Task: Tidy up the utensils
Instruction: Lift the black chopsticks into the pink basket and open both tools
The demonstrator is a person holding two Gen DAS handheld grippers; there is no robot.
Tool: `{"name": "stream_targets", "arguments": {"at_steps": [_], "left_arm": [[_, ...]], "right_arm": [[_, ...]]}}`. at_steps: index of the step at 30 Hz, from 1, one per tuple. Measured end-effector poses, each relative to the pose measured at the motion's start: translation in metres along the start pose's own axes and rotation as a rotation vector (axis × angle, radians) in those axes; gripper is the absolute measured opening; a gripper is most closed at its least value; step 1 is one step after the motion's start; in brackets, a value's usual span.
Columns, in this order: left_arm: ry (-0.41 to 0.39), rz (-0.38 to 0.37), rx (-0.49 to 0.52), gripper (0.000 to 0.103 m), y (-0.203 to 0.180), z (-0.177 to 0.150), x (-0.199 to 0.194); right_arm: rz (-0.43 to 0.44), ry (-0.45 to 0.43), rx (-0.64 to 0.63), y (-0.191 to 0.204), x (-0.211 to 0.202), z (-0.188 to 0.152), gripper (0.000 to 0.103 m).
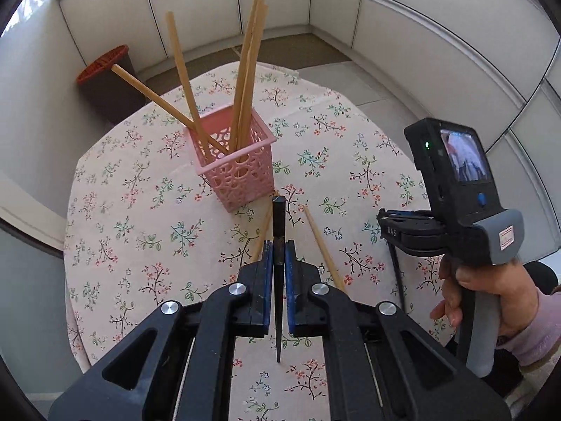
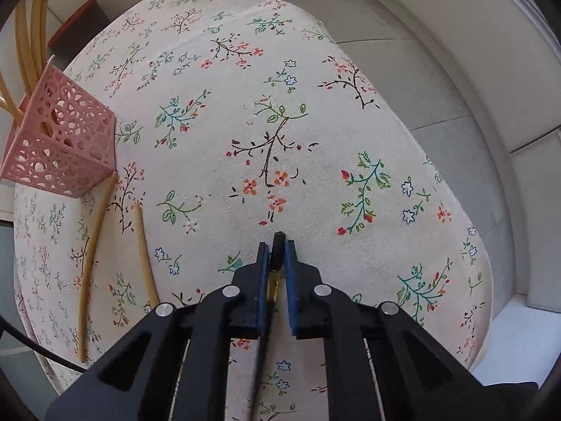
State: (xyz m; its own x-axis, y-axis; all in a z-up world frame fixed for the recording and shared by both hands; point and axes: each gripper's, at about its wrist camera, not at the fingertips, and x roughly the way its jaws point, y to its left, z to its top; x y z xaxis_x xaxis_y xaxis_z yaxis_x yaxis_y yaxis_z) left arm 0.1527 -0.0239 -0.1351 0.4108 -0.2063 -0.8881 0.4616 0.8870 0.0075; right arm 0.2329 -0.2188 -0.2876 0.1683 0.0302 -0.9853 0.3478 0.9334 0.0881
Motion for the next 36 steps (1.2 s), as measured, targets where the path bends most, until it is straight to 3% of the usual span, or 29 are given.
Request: {"name": "stream_targets", "arguments": {"at_steps": [3, 8, 23, 36], "left_arm": [[-0.046, -0.004, -0.039, 0.006, 0.010, -0.003, -0.018], [-0.099, -0.010, -0.105, 0.006, 0.022, -0.017, -0.041], [-0.249, 0.022, -0.189, 0.006, 0.026, -0.035, -0.106], [-0.391, 0.063, -0.191, 0.006, 0.032, 0.022, -0.156]], "right_arm": [[0.072, -0.008, 0.040, -0.015, -0.009, -0.011, 0.007], [0.128, -0.095, 0.017, -0.029, -0.052, -0.034, 0.007], [0.294, -0.461, -0.091, -0.029, -0.228, -0.064, 0.007], [0.396, -0.672, -0.205, 0.020, -0.326, -0.034, 0.007]]}}
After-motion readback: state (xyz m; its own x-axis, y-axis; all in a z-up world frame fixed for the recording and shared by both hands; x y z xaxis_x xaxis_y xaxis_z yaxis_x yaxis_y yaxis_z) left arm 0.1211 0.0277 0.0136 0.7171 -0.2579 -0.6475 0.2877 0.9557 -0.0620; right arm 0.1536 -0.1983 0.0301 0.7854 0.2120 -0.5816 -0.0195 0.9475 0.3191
